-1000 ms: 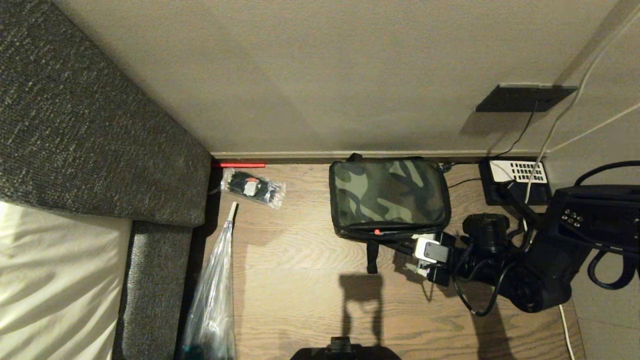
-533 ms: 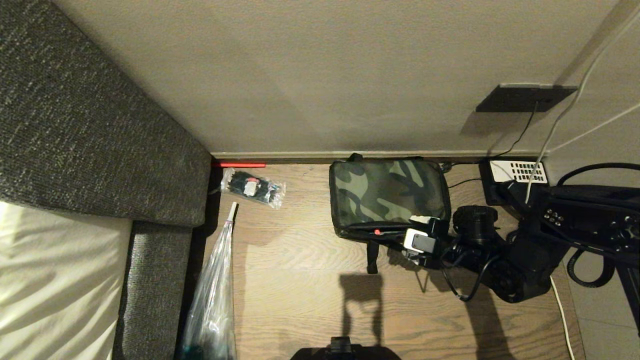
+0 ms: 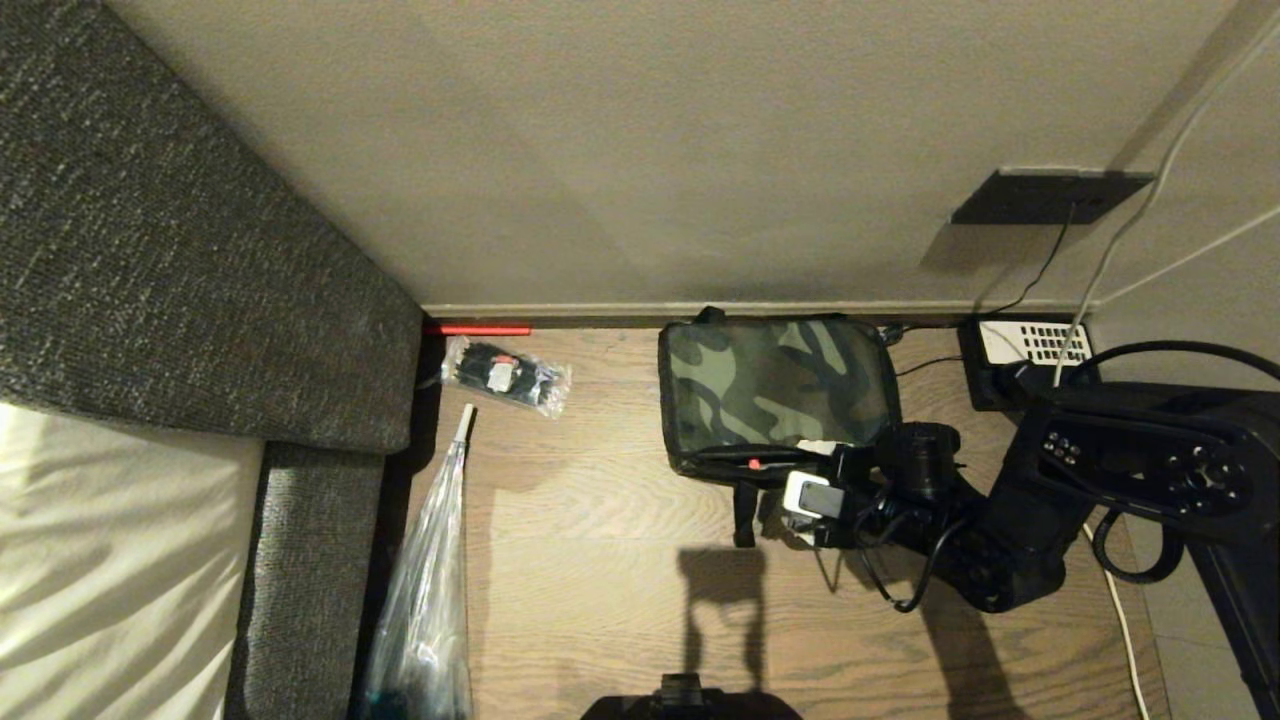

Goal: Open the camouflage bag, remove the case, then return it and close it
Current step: Open the top of the storage box

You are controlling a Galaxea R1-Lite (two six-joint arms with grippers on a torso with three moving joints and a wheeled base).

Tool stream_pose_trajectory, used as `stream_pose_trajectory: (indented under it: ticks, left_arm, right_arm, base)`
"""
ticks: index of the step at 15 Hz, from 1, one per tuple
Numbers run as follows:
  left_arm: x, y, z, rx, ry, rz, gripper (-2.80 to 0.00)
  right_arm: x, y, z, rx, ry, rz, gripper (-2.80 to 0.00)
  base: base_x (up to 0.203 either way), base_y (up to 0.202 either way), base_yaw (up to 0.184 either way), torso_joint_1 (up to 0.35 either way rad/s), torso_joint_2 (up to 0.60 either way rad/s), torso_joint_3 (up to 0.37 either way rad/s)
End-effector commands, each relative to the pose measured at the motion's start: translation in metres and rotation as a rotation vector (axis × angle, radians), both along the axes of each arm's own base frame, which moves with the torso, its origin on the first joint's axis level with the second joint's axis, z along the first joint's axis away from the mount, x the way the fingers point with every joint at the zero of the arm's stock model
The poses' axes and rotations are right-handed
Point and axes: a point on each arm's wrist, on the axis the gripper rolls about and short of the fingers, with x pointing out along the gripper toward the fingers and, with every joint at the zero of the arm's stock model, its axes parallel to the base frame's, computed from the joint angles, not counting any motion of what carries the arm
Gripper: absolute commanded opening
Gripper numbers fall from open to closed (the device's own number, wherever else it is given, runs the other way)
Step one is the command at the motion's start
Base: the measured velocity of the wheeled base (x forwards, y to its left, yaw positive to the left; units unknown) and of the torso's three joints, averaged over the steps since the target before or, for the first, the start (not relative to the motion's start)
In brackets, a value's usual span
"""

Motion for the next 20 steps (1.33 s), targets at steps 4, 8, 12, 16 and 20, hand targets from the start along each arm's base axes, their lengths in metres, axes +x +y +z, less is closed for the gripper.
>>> stream_pose_trajectory:
  ticks: [4, 8, 12, 16, 20]
  left_arm:
    - [0.000, 0.000, 0.000, 0.000, 0.000, 0.001, -2.80]
    - [0.000, 0.000, 0.000, 0.000, 0.000, 0.001, -2.80]
    - [0.000, 0.000, 0.000, 0.000, 0.000, 0.001, -2.80]
    - [0.000, 0.000, 0.000, 0.000, 0.000, 0.001, -2.80]
    - [0.000, 0.000, 0.000, 0.000, 0.000, 0.001, -2.80]
  right_arm:
    - [0.002, 0.003, -0.016, -0.017, 0.017, -0.010, 0.00]
    - [0.000, 0.001, -0.015, -0.023, 0.027, -0.027, 0.00]
    - [-0.007, -0.001, 0.010, -0.003, 0.054, -0.037, 0.00]
    - [-0.010, -0.001, 0.010, -0.003, 0.066, -0.037, 0.00]
    - [-0.012, 0.001, 0.014, -0.001, 0.064, -0.032, 0.00]
  base:
    - [0.000, 0.000, 0.000, 0.000, 0.00, 0.000]
    - [0.000, 0.000, 0.000, 0.000, 0.00, 0.000]
    - [0.000, 0.000, 0.000, 0.000, 0.00, 0.000]
    - [0.000, 0.000, 0.000, 0.000, 0.00, 0.000]
    - [0.000, 0.000, 0.000, 0.000, 0.00, 0.000]
